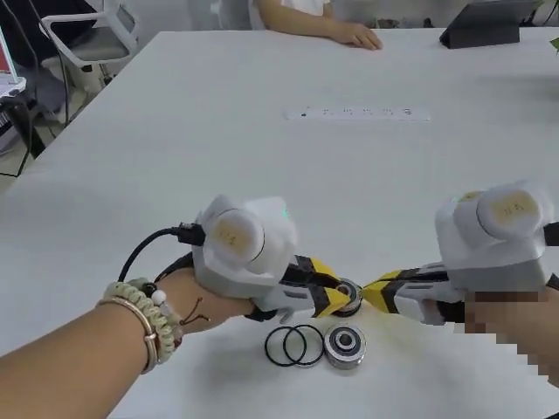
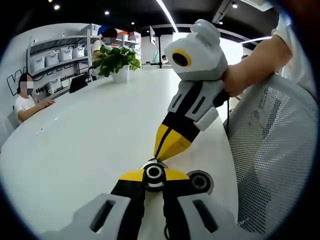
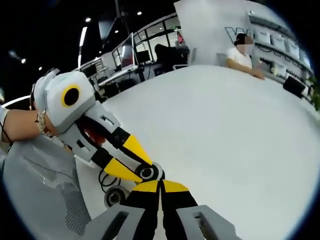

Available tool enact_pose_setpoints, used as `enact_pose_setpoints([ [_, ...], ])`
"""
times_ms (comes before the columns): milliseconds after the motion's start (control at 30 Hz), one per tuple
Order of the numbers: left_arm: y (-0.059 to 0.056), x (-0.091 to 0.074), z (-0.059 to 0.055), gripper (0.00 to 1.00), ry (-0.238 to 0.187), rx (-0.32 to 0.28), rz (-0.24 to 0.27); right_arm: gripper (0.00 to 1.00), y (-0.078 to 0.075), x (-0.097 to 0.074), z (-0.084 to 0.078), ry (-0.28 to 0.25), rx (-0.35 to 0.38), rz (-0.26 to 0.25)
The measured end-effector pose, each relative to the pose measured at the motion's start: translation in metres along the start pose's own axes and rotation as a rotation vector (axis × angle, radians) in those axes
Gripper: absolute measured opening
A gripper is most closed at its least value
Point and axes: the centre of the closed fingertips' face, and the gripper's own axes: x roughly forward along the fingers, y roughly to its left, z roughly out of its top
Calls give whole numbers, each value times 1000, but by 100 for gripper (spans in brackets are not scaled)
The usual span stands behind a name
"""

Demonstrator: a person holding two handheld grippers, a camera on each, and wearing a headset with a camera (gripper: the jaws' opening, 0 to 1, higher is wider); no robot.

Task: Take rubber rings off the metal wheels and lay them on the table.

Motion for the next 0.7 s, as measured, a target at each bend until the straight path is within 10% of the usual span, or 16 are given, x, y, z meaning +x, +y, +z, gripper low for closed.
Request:
enact_pose_setpoints([
  [700, 0, 2, 2, 7, -1, 34, 5, 0, 8, -1, 8, -31, 92, 48],
])
